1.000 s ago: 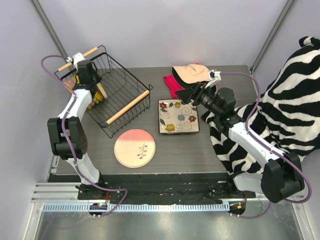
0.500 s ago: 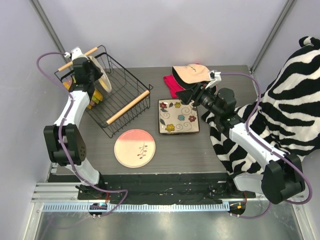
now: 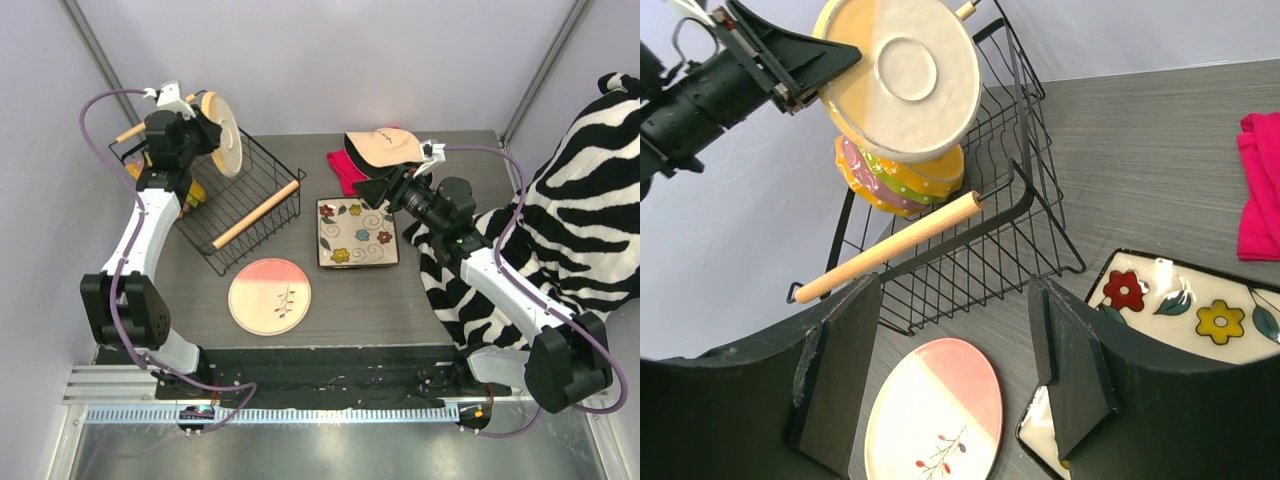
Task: Unload the plates from the dish rack
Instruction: Unload the plate from the dish rack, then place the plate at the center of the board.
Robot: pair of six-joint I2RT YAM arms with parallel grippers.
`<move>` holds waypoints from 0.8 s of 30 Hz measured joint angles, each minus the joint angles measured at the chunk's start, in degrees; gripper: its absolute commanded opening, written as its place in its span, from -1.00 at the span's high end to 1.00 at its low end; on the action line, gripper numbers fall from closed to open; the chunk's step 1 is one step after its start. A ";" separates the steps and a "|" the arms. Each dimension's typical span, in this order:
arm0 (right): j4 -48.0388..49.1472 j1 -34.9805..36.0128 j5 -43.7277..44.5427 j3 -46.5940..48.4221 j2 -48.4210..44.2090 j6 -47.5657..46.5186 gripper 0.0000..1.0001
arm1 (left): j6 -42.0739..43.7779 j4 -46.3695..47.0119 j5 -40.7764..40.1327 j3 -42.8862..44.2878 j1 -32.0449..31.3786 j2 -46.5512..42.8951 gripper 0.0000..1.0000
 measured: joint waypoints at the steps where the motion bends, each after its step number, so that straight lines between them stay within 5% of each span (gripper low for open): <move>1: 0.00 0.00 -0.04 0.00 0.00 0.11 -0.37 | 1.20 -0.11 0.17 -0.24 -0.94 -0.81 1.00; 17: -3.08 0.66 -5.14 6.14 4.17 8.79 -0.70 | 25.75 -4.70 -1.09 -14.40 -15.56 -28.26 1.00; 24: -11.85 11.56 4.24 16.81 7.63 10.56 -0.77 | 32.41 -5.84 -3.56 -23.02 -18.71 -37.88 1.00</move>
